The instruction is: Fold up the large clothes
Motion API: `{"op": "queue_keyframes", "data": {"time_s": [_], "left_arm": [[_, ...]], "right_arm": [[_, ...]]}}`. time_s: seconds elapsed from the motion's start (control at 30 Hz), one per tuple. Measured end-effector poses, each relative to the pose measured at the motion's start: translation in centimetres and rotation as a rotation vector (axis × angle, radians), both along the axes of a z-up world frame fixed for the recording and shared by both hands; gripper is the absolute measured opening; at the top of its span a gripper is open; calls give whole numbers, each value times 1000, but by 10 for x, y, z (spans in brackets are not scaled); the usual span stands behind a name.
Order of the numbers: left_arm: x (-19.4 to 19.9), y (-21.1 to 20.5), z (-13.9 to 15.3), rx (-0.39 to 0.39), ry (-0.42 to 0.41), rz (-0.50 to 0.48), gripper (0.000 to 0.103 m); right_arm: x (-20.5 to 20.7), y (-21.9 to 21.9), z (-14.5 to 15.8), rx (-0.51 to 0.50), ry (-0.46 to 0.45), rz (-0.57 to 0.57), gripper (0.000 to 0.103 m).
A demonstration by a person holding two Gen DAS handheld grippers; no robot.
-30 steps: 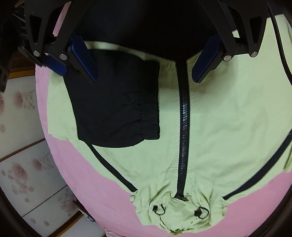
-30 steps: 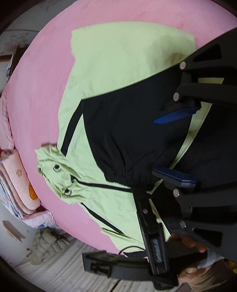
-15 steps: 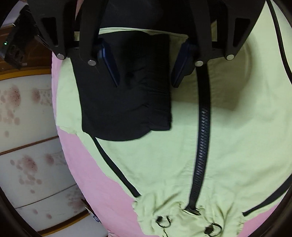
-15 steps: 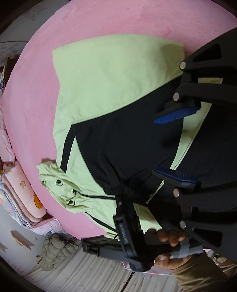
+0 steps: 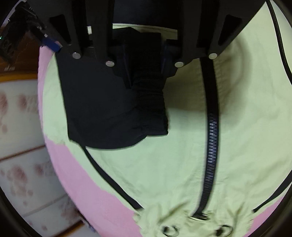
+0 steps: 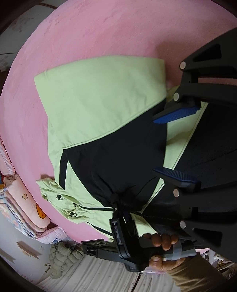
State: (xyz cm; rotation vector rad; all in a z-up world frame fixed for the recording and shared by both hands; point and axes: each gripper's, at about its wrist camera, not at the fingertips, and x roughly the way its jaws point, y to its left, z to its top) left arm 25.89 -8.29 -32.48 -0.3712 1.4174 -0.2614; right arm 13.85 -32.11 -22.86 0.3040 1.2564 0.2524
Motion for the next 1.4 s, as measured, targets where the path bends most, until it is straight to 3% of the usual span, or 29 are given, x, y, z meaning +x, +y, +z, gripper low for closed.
{"op": "queue_keyframes", "data": {"time_s": [0.17, 0.23, 0.27, 0.4, 0.57, 0.73, 0.93, 0.97, 1.0, 1.1, 1.23, 1.4], "left_arm": [[1, -31, 35, 47, -77, -49, 20], [2, -42, 62, 41, -124, -44, 17], [3, -48, 78, 27, -159, -36, 6], [9, -59, 135, -5, -272, 0, 6], [9, -45, 193, 1, -412, 42, 6], [7, -15, 234, 106, -521, 130, 6], [-5, 28, 237, 272, -533, 259, 6], [-6, 35, 231, 296, -523, 274, 6], [-6, 45, 222, 327, -511, 294, 6], [-7, 67, 193, 397, -465, 330, 6], [-11, 88, 163, 418, -420, 368, 6], [-15, 98, 151, 426, -413, 390, 6]], "right_arm": [[-11, -22, 2, -64, 0, -30, 51], [-16, -30, 2, -89, 1, -39, 51], [-18, -35, 1, -100, 3, -46, 51], [-20, -48, -6, -117, 18, -80, 51], [-6, -48, -10, -113, -11, -117, 50], [16, -35, -11, -130, -54, -106, 50], [41, -11, -6, -209, -133, -52, 49], [44, -5, -5, -222, -147, -32, 37], [47, 0, -6, -232, -153, -12, 18], [52, 15, -7, -269, -175, 25, 7], [51, 28, -13, -307, -176, 32, 4], [48, 41, -13, -354, -185, 15, 4]]}}
